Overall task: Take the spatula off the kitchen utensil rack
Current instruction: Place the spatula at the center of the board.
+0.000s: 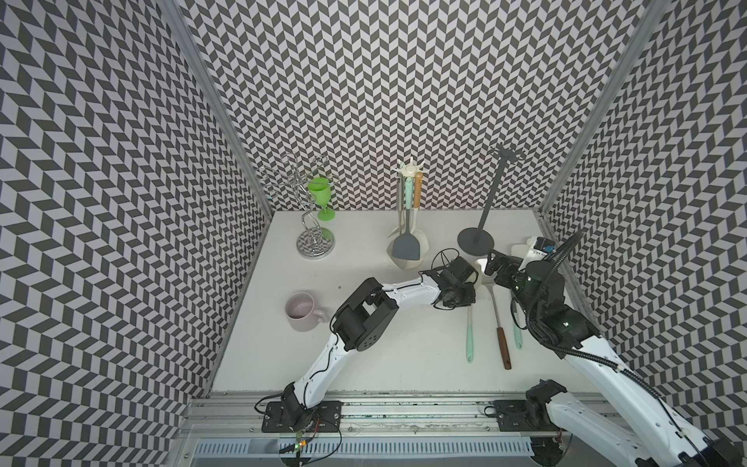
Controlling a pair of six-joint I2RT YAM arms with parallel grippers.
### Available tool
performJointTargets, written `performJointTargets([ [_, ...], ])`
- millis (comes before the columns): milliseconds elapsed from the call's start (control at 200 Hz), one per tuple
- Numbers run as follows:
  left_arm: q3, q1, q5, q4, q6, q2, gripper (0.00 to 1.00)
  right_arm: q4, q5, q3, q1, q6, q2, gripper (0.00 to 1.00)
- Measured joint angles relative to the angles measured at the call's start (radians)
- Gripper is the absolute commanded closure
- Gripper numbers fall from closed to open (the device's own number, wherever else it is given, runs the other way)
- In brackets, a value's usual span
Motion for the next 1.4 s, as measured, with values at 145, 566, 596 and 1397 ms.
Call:
performJointTargets([
  [145,-0.018,0.005,0.019,0.026,-0.027,-0.004,0.94,0.003,-0.003,-0.001,0.000,0.002,-0.002,0.00],
  [566,-0.058,0.015,0.073,0.097,-0.120,-0.009,0.88,0.018,-0.034,-0.003,0.000,0.015,-0.024,0.00],
  [596,-0.061,0.015,0.074,0.100,-0.126,-0.009,0.86,0.018,-0.037,-0.004,0.000,0.015,-0.026,0.00],
  [1397,-0.170,0.015,0.115,0.139,-0.180,-0.081,0.68,0.019,-0.048,-0.033,0.000,0.015,-0.040,0.00],
])
